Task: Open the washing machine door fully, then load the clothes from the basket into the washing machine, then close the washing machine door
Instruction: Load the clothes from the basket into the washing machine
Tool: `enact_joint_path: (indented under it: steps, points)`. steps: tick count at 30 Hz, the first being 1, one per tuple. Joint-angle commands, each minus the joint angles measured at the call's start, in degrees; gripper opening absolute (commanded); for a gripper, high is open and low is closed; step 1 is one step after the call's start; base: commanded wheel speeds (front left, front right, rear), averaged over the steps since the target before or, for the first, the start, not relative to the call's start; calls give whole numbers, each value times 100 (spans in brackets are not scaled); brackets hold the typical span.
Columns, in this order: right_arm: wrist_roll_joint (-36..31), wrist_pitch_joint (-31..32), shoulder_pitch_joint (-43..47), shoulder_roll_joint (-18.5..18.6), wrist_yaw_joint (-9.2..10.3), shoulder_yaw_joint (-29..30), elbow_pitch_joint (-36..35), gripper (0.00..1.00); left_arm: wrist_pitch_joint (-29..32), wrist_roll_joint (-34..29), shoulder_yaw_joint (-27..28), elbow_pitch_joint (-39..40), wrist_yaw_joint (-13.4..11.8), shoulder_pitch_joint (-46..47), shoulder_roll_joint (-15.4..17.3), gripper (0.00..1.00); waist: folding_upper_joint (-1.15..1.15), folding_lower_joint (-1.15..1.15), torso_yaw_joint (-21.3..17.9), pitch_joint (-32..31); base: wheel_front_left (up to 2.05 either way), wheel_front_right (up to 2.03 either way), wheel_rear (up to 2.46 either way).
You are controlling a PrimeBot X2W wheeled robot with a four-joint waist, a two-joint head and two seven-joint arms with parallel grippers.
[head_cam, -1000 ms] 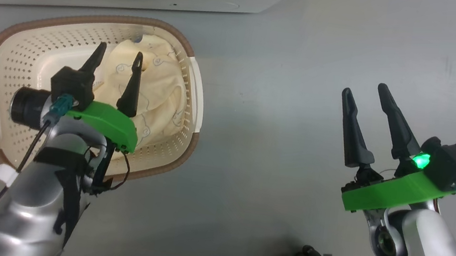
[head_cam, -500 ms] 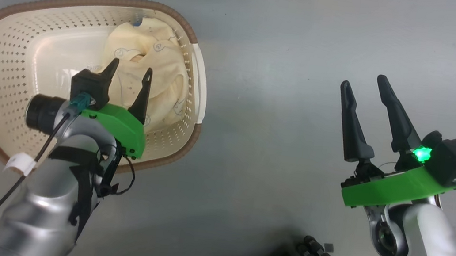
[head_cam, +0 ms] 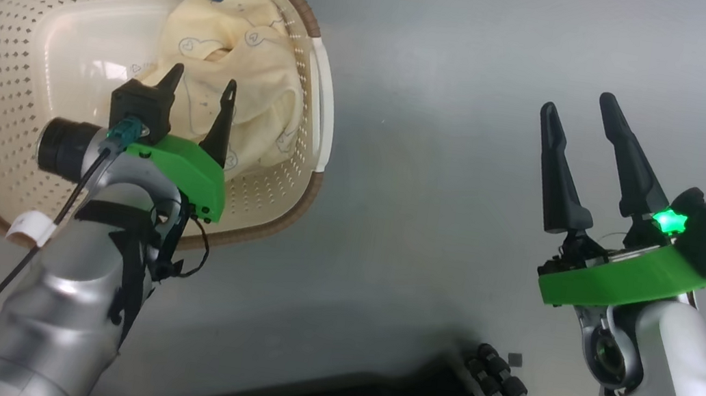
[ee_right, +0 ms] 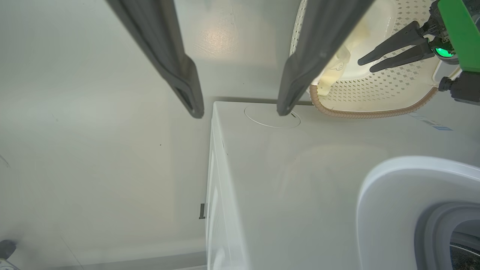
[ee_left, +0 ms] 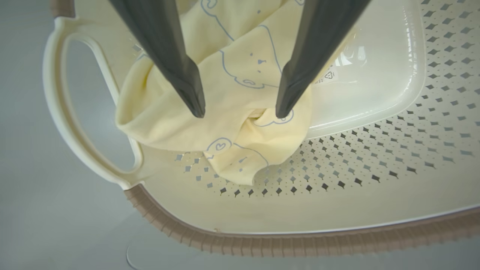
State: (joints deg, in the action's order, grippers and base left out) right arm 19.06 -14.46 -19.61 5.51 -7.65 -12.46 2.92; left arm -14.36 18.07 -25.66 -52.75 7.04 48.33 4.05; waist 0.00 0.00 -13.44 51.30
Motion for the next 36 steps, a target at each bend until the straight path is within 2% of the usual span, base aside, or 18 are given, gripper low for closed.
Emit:
enact_joint_path:
  steps: [1,13,26,31,33,34,36]
  points:
    - [-60,-54,133,82,16,-61,-164,100,-63,-53,127,67,4,-82,63,100,0,0,4,76,0,0,0]
    - [-66,-54,66,21,16,-104,-198,100,-63,-148,-31,-244,37,227,89,100,0,0,-63,511,0,0,0]
    - [-52,-54,6,-43,16,-159,-188,100,-54,-367,-1026,-1062,44,885,233,100,0,0,-150,717,0,0,0]
    - [-40,-54,4,-59,16,-195,-193,100,-53,-92,-1070,-1351,44,1111,299,100,0,0,-192,774,0,0,0]
    - [-38,-54,12,-64,16,-202,-181,100,-54,63,-1057,-1406,44,1157,293,42,0,0,-196,762,0,0,0]
    - [-34,-54,21,-63,16,-206,-171,100,-43,124,-1097,-1432,44,1150,284,0,0,0,-199,746,0,0,0]
    - [-17,-54,36,-54,16,-210,-156,100,-36,289,-1151,-1454,44,1129,280,0,0,0,-203,710,0,0,0]
